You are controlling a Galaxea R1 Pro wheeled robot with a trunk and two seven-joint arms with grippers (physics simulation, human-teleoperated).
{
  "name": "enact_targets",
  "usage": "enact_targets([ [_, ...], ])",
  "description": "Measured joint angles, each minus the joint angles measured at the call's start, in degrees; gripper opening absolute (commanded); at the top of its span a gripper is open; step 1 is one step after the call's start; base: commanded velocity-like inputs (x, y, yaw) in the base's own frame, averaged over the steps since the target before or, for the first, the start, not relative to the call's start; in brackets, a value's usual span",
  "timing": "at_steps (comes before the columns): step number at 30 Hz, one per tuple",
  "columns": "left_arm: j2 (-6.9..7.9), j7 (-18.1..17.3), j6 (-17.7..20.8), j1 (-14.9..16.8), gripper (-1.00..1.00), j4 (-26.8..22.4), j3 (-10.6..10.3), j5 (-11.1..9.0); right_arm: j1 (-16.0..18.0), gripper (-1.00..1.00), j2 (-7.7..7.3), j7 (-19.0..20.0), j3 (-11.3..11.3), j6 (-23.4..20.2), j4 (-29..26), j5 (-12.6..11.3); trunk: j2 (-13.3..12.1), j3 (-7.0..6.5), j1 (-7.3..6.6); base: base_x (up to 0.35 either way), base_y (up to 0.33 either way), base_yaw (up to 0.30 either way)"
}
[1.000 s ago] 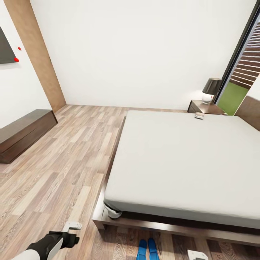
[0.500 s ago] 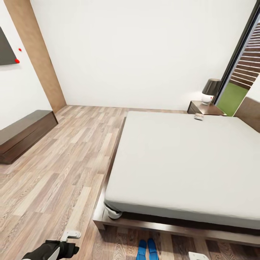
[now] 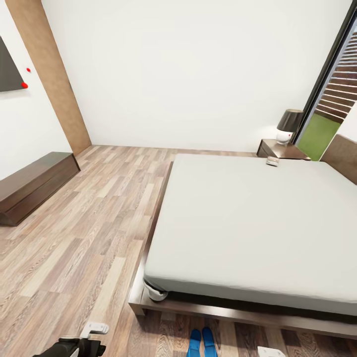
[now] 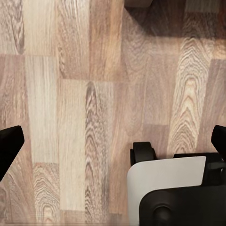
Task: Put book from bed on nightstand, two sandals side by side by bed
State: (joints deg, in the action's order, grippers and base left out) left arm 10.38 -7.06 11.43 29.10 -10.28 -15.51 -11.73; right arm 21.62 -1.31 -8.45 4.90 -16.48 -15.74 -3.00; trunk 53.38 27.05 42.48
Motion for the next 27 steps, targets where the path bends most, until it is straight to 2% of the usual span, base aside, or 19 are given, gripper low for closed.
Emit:
enact_targets([
  [10, -0.23, 0.2, -3.8, -1.0, 1.0, 2.1, -0.1, 0.1, 0.0, 1.0, -0.17, 0.0, 0.0, 0.1, 0.6, 0.0, -4.0, -1.8, -2.2, 0.0, 0.0, 0.0],
  [27, -0.49, 0.2, -4.7, -1.3, 1.0, 2.6, -0.3, 0.1, 0.0, 1.0, -0.21, -0.2, 0.1, 0.0, 0.7, -0.1, -10.8, -4.86, -5.94, 0.0, 0.0, 0.0],
])
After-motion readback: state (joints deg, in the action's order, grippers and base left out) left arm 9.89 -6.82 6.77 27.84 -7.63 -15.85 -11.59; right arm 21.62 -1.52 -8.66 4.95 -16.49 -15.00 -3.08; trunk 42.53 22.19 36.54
